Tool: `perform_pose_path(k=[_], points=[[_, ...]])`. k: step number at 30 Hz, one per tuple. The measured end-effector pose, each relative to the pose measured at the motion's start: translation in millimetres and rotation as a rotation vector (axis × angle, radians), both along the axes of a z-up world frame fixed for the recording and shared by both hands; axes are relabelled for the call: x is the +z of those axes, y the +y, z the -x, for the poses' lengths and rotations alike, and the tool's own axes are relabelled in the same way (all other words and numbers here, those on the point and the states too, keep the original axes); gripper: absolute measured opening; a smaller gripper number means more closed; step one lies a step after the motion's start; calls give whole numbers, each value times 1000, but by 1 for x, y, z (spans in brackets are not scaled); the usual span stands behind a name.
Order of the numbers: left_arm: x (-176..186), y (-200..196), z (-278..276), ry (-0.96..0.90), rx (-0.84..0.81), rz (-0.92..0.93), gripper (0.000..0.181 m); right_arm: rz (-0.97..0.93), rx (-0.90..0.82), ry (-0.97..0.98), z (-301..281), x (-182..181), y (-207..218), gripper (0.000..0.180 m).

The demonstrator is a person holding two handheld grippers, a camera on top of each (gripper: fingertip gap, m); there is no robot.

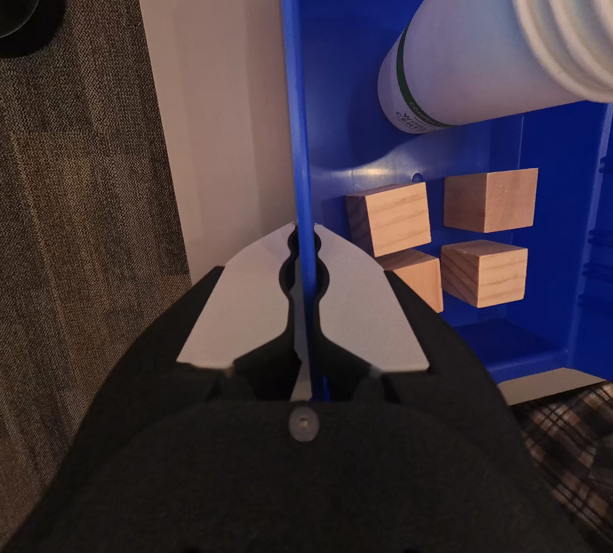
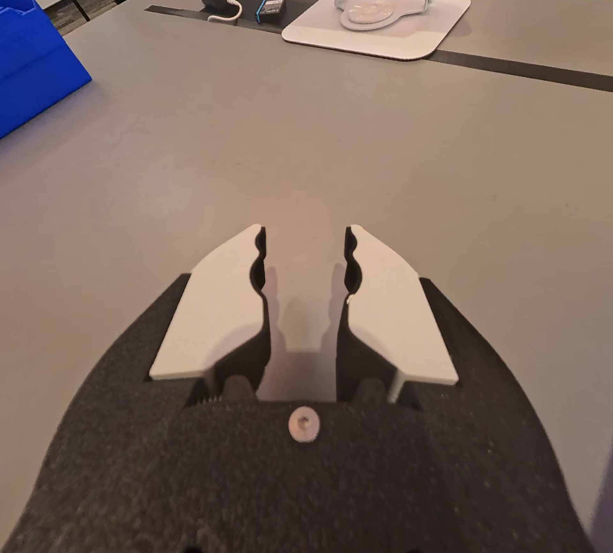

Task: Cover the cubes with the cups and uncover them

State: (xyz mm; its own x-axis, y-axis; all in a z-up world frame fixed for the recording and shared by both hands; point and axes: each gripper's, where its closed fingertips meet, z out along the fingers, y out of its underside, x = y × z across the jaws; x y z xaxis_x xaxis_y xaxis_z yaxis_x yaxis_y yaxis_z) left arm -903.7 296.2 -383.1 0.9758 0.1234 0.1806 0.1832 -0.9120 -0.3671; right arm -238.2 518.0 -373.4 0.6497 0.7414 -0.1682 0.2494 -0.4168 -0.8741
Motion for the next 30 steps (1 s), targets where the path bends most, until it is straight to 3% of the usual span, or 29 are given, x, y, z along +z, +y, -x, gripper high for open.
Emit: perform_pose_path(k=[10, 15, 18, 24, 30], points=[[0, 1, 8, 13, 8, -2, 6, 3, 1, 6, 0, 0, 0, 45], [23, -1, 24, 107, 68, -105, 38, -20, 10, 32, 1, 8, -2, 47], [59, -4, 32, 193, 72, -213, 45, -36, 15, 46, 1, 13, -3, 49], [142, -1, -6, 323, -141, -366, 53, -68, 48, 84, 5, 23, -7, 58], [168, 16, -69, 418, -429, -355, 57, -119, 84, 99, 9, 29, -11, 64]])
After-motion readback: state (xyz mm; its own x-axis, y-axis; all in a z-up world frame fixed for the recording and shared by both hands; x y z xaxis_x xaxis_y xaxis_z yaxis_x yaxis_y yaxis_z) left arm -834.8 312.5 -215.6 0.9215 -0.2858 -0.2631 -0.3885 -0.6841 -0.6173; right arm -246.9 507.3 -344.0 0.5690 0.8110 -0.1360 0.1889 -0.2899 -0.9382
